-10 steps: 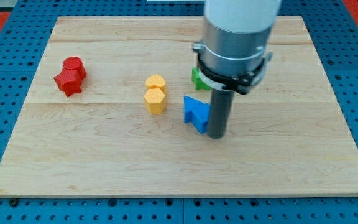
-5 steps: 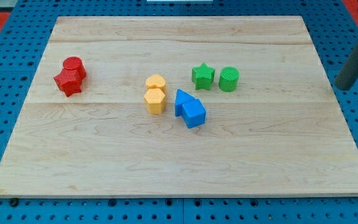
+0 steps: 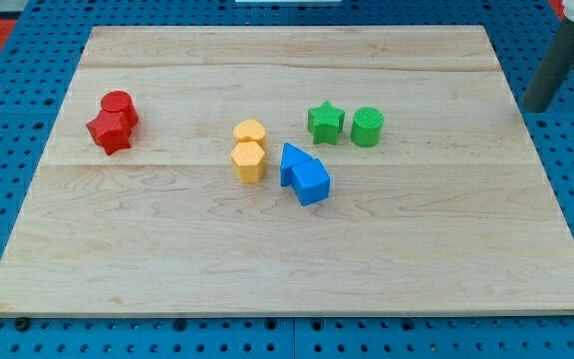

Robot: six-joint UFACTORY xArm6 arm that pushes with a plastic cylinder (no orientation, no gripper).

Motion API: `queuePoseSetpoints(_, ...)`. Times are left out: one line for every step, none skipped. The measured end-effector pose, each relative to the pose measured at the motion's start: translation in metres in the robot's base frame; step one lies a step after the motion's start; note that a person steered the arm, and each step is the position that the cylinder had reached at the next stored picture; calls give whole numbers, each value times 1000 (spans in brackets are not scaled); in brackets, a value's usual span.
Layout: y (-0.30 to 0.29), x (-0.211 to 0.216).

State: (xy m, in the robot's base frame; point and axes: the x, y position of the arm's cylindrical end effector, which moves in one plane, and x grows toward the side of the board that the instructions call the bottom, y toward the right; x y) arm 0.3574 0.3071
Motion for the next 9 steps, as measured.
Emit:
queuePoseSetpoints(-23, -7)
queuePoseSetpoints(-60, -24)
queuePoseSetpoints(-156, -23)
queuePoseSetpoints(-226, -23)
queuePoseSetpoints(-279, -23)
queuePoseSetpoints(-319, -23)
queuePoseSetpoints(-340, -23)
queuePoseSetpoints(-362, -23)
queuePoseSetpoints(-408, -21)
